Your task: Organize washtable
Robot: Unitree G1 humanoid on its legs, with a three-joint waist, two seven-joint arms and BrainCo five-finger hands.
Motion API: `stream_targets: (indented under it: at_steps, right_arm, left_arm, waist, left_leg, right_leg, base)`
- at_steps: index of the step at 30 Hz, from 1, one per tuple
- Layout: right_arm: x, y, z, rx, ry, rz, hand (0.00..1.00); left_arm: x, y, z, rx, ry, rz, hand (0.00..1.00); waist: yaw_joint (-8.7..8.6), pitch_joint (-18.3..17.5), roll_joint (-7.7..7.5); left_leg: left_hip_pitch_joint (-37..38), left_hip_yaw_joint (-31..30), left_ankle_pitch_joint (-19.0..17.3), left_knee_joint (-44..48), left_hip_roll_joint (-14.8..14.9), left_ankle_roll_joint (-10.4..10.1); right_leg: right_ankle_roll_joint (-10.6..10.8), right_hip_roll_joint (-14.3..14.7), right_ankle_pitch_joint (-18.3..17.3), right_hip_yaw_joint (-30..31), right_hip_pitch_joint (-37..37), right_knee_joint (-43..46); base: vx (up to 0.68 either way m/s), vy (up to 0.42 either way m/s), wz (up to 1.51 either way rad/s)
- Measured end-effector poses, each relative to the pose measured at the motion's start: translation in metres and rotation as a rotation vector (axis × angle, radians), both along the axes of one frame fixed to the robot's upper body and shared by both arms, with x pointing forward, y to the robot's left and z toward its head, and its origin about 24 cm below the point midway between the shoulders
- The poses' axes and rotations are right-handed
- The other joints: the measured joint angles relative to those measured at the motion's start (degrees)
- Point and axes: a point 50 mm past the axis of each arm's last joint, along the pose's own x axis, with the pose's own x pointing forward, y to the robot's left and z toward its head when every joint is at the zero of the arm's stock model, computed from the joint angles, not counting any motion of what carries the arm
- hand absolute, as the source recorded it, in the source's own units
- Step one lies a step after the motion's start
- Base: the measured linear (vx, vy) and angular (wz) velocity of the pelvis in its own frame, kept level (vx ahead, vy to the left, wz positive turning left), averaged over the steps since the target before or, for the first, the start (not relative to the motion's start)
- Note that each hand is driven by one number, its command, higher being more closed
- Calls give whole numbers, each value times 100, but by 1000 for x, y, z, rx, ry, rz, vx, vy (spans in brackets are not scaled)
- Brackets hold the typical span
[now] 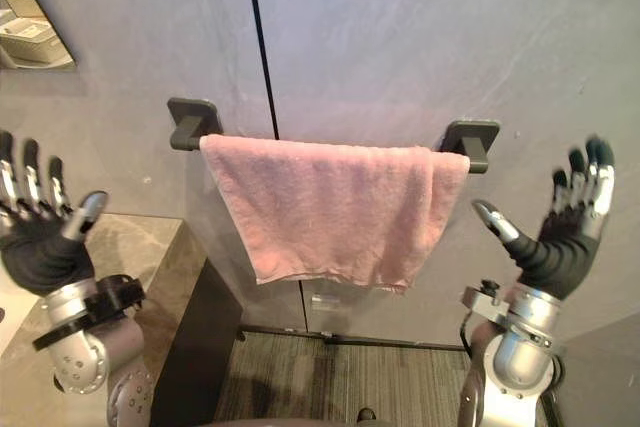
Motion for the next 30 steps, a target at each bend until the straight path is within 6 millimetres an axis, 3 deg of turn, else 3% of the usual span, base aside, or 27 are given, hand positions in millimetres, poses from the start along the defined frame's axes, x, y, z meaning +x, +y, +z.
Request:
stream_targets:
  at_steps: [3, 7, 12, 22, 30]
  right_arm:
    - [12, 41, 12, -30, -74, 316, 0]
    - [9, 77, 10, -80, -61, 665, 0]
    - [2, 94, -4, -148, 32, 877, 0]
    - [-1, 77, -66, -117, 384, 804, 0]
    - [1, 75, -101, -197, 561, 718, 0]
  left_arm:
    - [2, -36, 16, 7, -123, -286, 0]
    - [5, -84, 13, 4, -135, -681, 0]
    - [11, -130, -9, 67, -33, -983, 0]
    - [26, -145, -71, 187, 299, -1041, 0]
    - [32, -147, -104, 284, 473, -1008, 0]
  waist:
    - [19, -8, 41]
    - [14, -77, 128]
    - [10, -96, 158]
    - [-19, -96, 155]
    - [-35, -93, 149]
  left_leg:
    - [66, -37, 0, 14, 4, 1]
    - [62, -42, 3, 20, -4, 5]
    - [66, -45, 4, 30, -2, 5]
    - [63, -3, 3, 33, 1, 5]
    - [-17, -24, 3, 89, 4, 5]
  right_leg:
    - [-8, -1, -64, -26, 3, 129]
    - [-1, -11, -81, -39, 5, 185]
    - [-1, -8, -81, -54, 1, 189]
    - [-2, -4, -82, 18, -59, 190]
    - [-3, -4, -80, 9, -99, 184]
  base:
    - [-78, -23, 6]
    - [-19, -8, 0]
    - [-7, -4, 0]
    - [-16, -6, -1]
    - [-2, -2, 0]
